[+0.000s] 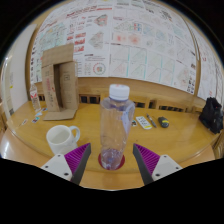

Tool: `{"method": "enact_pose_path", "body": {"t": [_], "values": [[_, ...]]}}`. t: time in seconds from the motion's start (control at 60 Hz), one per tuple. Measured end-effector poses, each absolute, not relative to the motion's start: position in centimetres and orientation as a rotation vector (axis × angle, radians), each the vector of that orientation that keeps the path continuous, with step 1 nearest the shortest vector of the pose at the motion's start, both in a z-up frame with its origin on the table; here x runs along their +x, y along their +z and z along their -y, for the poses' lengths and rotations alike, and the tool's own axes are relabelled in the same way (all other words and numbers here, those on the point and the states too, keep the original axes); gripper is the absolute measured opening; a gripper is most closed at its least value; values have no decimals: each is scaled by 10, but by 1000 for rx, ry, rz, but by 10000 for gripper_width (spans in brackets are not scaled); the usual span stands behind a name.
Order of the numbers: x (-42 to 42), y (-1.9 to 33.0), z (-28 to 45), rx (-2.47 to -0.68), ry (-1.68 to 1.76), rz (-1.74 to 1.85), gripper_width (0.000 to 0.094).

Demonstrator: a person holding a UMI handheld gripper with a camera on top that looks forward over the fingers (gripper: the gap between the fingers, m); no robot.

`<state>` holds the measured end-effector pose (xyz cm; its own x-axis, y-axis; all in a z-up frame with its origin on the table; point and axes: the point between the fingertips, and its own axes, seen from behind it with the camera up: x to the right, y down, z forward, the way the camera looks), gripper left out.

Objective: Pour water

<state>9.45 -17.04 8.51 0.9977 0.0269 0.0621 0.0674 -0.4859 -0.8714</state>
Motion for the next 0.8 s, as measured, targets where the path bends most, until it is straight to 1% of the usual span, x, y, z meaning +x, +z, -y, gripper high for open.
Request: {"method": "enact_pose_path", "body": {"t": [0.083,0.283,0.433,0.55,0.8], "values": [[89,103,200,-2086,-72,47,844],[65,150,281,-2091,-117,23,851],[48,171,330,-2071,-155,15,850],[36,180,357,-2059,-190,21,848],[8,184,388,-2072,-116,-31,851]]}}
